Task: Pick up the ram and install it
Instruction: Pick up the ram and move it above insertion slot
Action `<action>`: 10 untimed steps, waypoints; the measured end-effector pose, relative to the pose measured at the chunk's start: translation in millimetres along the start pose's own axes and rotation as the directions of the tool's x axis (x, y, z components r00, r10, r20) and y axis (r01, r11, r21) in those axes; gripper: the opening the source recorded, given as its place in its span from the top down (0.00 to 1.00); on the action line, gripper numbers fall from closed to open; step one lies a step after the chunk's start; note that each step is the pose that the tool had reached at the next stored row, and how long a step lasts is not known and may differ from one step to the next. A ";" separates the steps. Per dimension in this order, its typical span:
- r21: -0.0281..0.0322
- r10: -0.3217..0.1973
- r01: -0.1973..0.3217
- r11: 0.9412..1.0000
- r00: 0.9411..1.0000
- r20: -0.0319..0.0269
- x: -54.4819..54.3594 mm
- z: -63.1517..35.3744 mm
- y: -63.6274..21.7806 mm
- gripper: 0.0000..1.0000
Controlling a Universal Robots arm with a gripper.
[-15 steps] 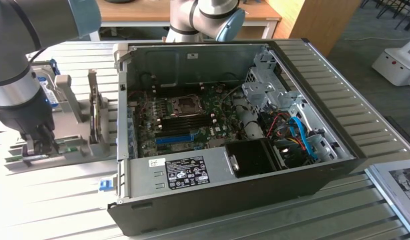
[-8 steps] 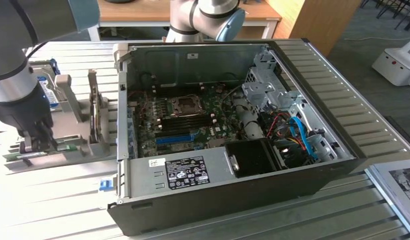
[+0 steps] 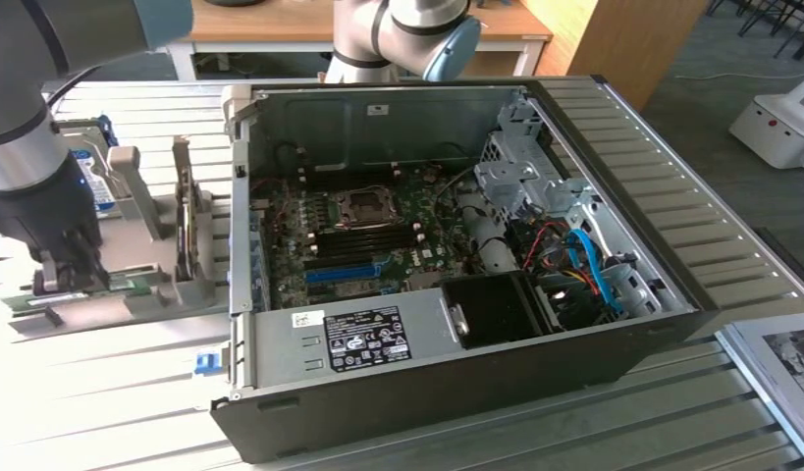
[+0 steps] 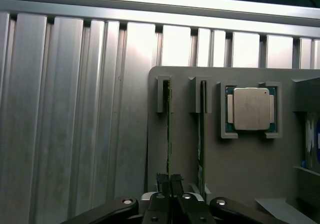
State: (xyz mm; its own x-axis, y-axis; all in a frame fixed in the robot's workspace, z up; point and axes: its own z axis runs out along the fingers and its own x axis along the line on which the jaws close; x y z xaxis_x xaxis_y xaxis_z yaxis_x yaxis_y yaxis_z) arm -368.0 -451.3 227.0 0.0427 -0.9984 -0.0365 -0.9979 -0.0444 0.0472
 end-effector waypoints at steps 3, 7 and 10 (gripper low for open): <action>0.000 0.001 -0.001 1.000 1.000 0.001 -0.1 -4.0 -0.1 0.88; 0.000 0.003 -0.003 1.000 1.000 0.001 -0.3 -8.9 -0.6 0.88; 0.000 0.005 -0.005 1.000 1.000 0.002 -0.4 -12.4 -1.0 0.88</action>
State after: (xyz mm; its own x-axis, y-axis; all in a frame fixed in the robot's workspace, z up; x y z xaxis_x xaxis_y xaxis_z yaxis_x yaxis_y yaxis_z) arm -366.4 -451.3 239.3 0.0375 -0.9986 -0.0379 -0.9981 -0.0392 0.0471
